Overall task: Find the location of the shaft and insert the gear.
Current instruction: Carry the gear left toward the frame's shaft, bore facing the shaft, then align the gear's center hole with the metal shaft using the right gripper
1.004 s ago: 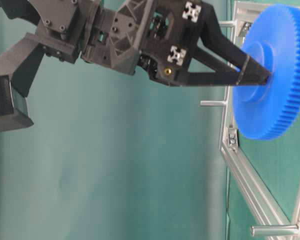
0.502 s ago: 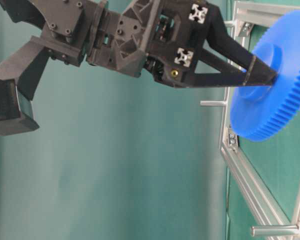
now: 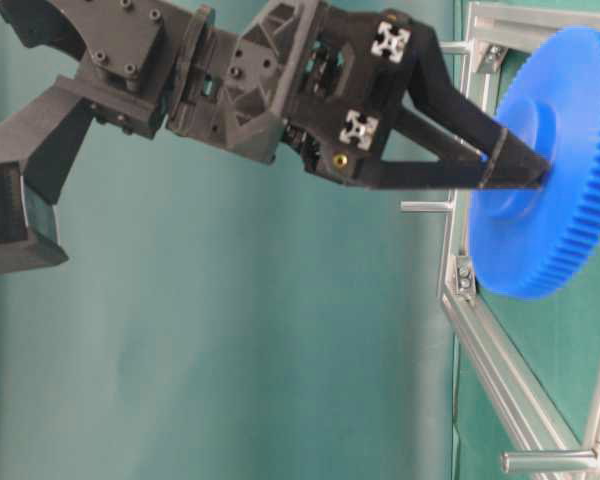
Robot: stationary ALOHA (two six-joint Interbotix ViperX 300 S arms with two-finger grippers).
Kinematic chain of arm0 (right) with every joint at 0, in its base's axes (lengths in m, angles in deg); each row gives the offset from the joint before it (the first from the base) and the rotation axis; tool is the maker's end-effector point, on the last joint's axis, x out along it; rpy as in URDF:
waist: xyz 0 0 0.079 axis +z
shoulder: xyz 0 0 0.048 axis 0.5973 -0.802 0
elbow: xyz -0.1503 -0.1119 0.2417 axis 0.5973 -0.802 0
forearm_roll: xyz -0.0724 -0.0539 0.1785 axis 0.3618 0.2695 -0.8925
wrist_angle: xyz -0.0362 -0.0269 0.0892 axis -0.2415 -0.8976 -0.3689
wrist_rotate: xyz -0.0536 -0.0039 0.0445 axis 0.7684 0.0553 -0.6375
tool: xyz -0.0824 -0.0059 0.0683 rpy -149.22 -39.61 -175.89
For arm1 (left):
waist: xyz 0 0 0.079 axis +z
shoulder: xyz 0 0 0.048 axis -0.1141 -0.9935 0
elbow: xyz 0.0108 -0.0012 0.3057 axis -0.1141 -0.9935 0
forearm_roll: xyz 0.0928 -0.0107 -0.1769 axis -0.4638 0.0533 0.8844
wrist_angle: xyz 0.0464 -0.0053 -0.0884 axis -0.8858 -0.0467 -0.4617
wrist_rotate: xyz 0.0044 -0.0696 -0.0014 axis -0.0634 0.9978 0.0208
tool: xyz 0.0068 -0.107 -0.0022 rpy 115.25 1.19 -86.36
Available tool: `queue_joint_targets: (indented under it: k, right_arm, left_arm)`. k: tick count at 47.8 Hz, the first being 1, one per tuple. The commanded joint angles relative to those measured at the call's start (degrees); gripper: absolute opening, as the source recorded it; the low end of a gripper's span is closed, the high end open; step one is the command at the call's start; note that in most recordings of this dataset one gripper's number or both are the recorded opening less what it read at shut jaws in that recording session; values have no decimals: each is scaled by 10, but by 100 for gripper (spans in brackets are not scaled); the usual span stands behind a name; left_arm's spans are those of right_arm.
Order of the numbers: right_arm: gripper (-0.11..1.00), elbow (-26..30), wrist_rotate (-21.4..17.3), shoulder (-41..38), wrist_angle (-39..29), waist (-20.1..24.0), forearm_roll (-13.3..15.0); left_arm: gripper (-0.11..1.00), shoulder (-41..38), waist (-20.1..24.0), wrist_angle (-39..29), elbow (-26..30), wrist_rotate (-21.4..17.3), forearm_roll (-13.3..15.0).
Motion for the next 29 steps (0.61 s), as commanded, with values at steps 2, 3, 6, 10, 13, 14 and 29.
queue_joint_targets:
  k: [2, 3, 6, 10, 13, 14, 29]
  right_arm:
    - [70, 23, 0, 4, 7, 10, -1]
    - [70, 25, 0, 3, 7, 11, -1]
    - [70, 33, 3, -2, 7, 13, -1]
    - [70, 38, 4, -7, 11, 13, 0]
    - [70, 40, 4, -11, 16, 13, 3]
    - [70, 41, 6, -12, 18, 13, 3]
    - [70, 48, 27, -24, 30, 0, 19]
  left_arm:
    - [1, -4, 1, 4, 17, 1, 1]
    - [1, -3, 1, 4, 17, 1, 1]
    - [1, -4, 1, 4, 17, 1, 1]
    - [1, -4, 1, 4, 17, 1, 1]
    - [1, -4, 1, 4, 17, 1, 1]
    - [1, -3, 1, 4, 17, 1, 1]
    - [1, -3, 1, 4, 17, 1, 1]
